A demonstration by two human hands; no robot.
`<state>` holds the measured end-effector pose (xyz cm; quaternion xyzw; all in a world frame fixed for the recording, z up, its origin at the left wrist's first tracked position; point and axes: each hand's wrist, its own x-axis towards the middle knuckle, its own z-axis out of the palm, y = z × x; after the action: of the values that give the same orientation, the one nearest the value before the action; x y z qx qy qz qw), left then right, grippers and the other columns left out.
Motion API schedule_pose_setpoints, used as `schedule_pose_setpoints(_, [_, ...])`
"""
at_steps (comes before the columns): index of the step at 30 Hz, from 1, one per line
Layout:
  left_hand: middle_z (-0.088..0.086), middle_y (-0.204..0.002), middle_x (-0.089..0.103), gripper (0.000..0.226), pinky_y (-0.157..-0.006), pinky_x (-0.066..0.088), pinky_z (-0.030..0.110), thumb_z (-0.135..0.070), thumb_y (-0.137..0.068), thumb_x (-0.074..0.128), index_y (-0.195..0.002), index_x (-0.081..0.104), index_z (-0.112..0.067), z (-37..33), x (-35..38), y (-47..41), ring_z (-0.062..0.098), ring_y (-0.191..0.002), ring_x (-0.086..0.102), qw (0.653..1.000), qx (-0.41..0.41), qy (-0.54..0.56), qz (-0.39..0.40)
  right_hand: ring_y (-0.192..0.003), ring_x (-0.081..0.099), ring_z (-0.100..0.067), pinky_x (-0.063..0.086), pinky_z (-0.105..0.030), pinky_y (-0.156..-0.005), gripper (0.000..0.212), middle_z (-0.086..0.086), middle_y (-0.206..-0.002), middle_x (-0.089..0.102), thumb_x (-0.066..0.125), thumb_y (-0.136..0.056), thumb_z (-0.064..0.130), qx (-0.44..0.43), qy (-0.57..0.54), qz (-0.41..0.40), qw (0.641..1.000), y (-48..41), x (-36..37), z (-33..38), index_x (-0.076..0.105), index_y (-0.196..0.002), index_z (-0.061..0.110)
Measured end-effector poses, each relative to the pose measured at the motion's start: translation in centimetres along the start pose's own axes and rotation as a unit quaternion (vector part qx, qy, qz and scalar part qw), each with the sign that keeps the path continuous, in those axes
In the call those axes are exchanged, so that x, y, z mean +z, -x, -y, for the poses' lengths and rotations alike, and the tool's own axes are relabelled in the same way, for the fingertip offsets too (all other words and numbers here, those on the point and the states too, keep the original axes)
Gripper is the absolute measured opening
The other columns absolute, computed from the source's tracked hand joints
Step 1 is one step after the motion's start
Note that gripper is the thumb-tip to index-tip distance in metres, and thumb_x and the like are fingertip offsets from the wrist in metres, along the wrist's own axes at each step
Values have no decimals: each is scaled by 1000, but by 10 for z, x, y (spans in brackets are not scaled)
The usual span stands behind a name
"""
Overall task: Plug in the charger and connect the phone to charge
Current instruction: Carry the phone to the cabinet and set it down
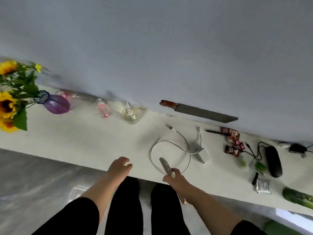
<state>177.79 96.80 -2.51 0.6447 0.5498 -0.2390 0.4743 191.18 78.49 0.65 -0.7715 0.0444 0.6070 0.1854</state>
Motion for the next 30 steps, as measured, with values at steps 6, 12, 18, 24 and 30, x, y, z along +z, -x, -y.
schedule_pose_setpoints(6, [7, -159, 6, 95, -110, 33, 43, -48, -77, 65, -150, 10, -25, 16, 31, -80, 29, -144, 15, 985, 3, -165, -49, -120, 45, -32, 40, -44, -103, 74, -12, -129, 43, 62, -77, 28, -24, 52, 7, 998, -85, 29, 48, 28, -142, 20])
schedule_pose_setpoints(12, [5, -152, -38, 133, -114, -5, 59, -77, -56, 63, -139, -34, -38, 52, 48, -145, 29, -143, -28, 952, 80, -282, -92, -120, 40, -28, 36, -42, -101, 79, -5, -126, 43, 67, -65, 41, -93, 142, -117, 979, -155, 83, 68, 33, -131, 15])
schedule_pose_setpoints(18, [0, -140, -53, 132, -110, -12, 63, -87, -45, 40, -133, -42, -35, 80, 53, -166, 26, -132, -45, 942, 131, -295, -92, -128, 33, -27, 28, -39, -108, 89, -4, -135, 37, 69, -64, 55, -144, 122, -241, 952, -188, 138, 76, 30, -134, 16])
schedule_pose_setpoints(24, [-5, -147, -43, 135, -112, -11, 57, -87, -42, 39, -140, -34, -28, 86, 55, -166, 18, -137, -39, 947, 156, -256, -117, -126, 38, -28, 28, -38, -107, 100, -7, -137, 42, 67, -61, 69, -181, 164, -372, 896, -202, 152, 78, 36, -139, 14])
schedule_pose_setpoints(30, [-4, -154, -25, 149, -113, 7, 61, -89, -37, 51, -149, -16, -17, 89, 54, -165, 19, -144, -21, 944, 164, -257, -127, -126, 35, -29, 25, -40, -108, 111, -7, -141, 40, 72, -59, 65, -177, 145, -407, 884, -213, 143, 65, 28, -147, 15])
